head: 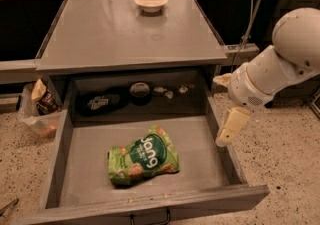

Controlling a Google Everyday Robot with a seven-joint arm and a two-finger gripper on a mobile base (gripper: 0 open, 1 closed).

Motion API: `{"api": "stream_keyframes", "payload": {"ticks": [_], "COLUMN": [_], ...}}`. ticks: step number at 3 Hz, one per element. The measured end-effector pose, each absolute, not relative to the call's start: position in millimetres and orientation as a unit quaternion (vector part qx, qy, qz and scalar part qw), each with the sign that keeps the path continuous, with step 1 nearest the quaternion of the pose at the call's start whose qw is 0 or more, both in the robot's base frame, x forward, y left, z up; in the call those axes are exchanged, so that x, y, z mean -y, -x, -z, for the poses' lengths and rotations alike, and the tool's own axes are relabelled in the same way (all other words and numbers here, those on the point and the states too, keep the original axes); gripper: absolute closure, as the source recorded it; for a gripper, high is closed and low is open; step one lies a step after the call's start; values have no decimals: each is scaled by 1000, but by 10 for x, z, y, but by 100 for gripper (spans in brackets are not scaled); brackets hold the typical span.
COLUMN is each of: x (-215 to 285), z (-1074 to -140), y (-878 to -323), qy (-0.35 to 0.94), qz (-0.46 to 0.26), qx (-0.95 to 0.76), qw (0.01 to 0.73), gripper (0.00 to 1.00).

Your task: Pick green rice chip bag from top drawer and place on counter

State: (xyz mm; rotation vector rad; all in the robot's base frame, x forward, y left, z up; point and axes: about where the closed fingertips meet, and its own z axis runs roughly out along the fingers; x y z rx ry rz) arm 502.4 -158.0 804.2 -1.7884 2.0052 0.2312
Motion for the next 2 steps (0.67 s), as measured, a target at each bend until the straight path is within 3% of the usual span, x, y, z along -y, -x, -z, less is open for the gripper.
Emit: {"api": "stream_keyframes", "payload": {"ticks": [2], "x": [1349], "z": [-7859], "y": [-5020], "qy": [651], "qz": [-114], "qx": [-715], "qw": [228], "gripper": [0]}}
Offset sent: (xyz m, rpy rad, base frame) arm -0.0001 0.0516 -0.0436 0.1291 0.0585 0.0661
